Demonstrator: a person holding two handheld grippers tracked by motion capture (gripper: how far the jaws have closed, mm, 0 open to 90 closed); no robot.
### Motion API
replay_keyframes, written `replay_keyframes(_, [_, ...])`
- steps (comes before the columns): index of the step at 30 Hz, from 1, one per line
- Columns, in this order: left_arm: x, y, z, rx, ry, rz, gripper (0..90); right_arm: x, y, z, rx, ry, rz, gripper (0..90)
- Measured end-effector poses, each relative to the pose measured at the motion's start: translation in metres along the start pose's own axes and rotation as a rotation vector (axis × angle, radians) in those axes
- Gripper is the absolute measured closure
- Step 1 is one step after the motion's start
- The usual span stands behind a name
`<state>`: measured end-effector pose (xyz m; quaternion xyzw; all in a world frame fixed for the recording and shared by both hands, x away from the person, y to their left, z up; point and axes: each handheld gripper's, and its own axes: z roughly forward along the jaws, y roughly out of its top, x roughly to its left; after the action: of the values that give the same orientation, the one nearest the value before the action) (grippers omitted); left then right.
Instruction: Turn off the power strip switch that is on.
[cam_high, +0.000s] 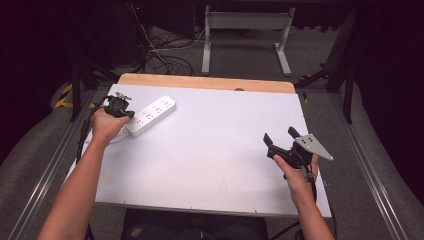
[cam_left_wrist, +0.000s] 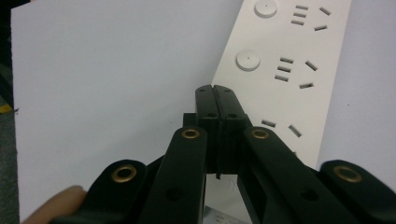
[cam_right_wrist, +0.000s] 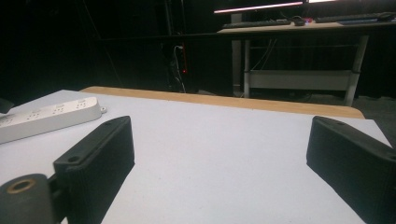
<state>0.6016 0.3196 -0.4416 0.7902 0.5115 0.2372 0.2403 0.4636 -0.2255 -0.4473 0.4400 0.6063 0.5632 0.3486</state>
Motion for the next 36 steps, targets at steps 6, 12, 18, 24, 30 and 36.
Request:
replay_keyframes(6, [0.003,-0.001,0.002,-0.008,-0.016,-0.015,90.0,0.002,0.0,0.002,0.003,0.002,0.0,8.2])
replay_keyframes(12, [0.001,-0.001,0.004,-0.014,-0.023,-0.018,90.0,0.002,0.0,0.001,0.0,0.005,0.002,8.3])
replay_keyframes(18, [-0.001,-0.002,0.007,-0.024,-0.04,-0.021,90.0,0.001,0.0,0.0,-0.002,0.003,0.007,8.3])
replay_keyframes(24, [-0.003,-0.007,0.007,-0.057,-0.06,-0.044,90.0,0.001,0.0,0.0,-0.003,-0.001,0.006,8.2])
replay_keyframes(30, [-0.008,-0.009,0.007,-0.069,-0.036,-0.045,90.0,0.002,0.001,-0.001,-0.004,0.0,0.004,8.3])
replay_keyframes(36, [-0.006,-0.01,0.007,-0.07,-0.031,-0.047,90.0,0.002,0.001,-0.002,-0.005,-0.003,0.006,8.3])
